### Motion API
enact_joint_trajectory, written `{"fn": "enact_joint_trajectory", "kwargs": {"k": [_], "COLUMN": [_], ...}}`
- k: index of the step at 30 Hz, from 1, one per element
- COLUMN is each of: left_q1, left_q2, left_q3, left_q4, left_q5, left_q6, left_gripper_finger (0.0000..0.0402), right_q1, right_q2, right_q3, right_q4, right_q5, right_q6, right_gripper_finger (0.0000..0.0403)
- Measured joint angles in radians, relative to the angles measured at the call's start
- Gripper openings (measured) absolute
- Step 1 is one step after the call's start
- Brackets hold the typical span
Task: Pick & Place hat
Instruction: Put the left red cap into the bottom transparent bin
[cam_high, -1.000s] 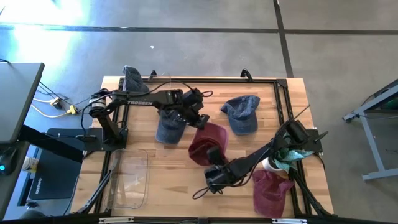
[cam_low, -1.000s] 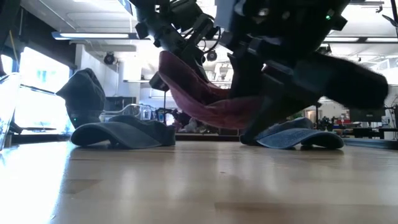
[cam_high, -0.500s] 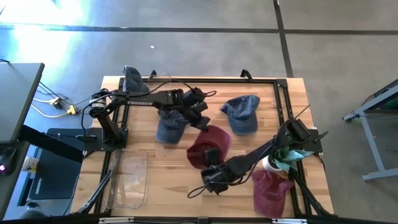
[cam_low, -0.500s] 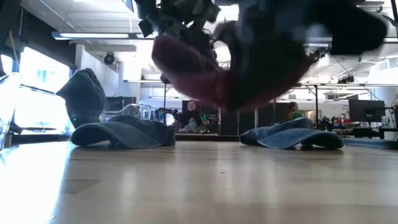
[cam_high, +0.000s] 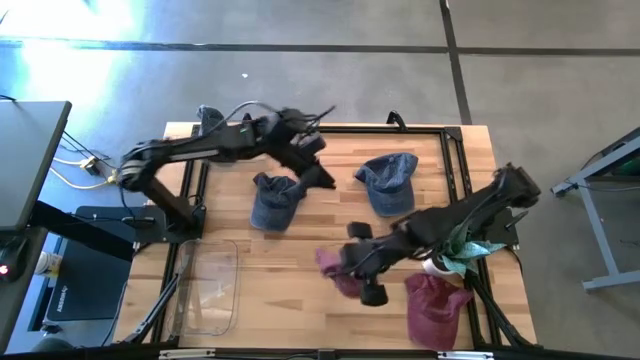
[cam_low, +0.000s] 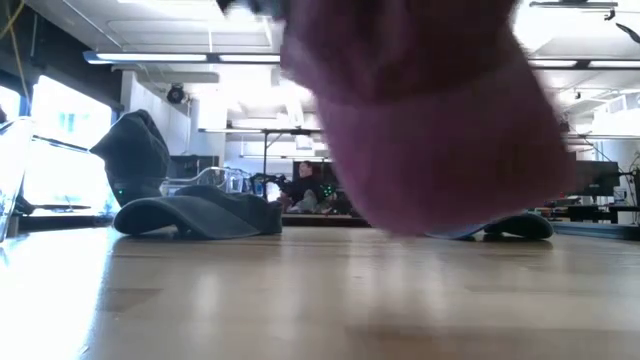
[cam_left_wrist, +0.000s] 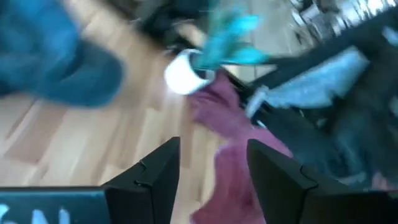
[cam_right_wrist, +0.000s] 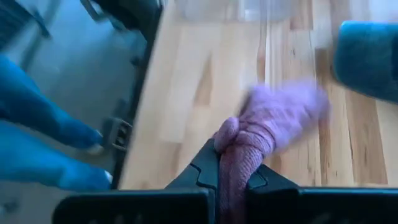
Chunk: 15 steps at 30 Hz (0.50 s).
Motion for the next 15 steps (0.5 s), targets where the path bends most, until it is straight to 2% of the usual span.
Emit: {"fn": "enact_joint_trajectory", "kwargs": {"k": [3, 7, 12, 15], "left_q1": [-0.127, -0.347, -0.572, -0.647], "left_q2": [-0.103, -0.189, -0.188, -0.156], "left_q3": [0.01, 0.01, 0.006, 0.008], "left_q4": [0.021, 0.012, 0.026, 0.033], "left_q5": [-0.107, -0.327, -0.499, -0.566], "left_q6": [0.108, 0.236, 0.37, 0.437], "left_gripper_finger": [0.0167, 0.0155, 0.0154, 0.0157], "right_q1": [-0.021, -0.052, -0.103, -0.127], "right_q2": [-0.049, -0.061, -0.06, -0.059], "right_q3": [0.0, -0.003, -0.083, -0.119], "right_q4": [0.022, 0.087, 0.26, 0.34], "right_q5": [-0.022, -0.082, -0.19, -0.222], "right_q6": [0.019, -0.01, -0.027, -0.015], "right_gripper_finger": [0.0004, 0.0003, 0.0003, 0.0004]}}
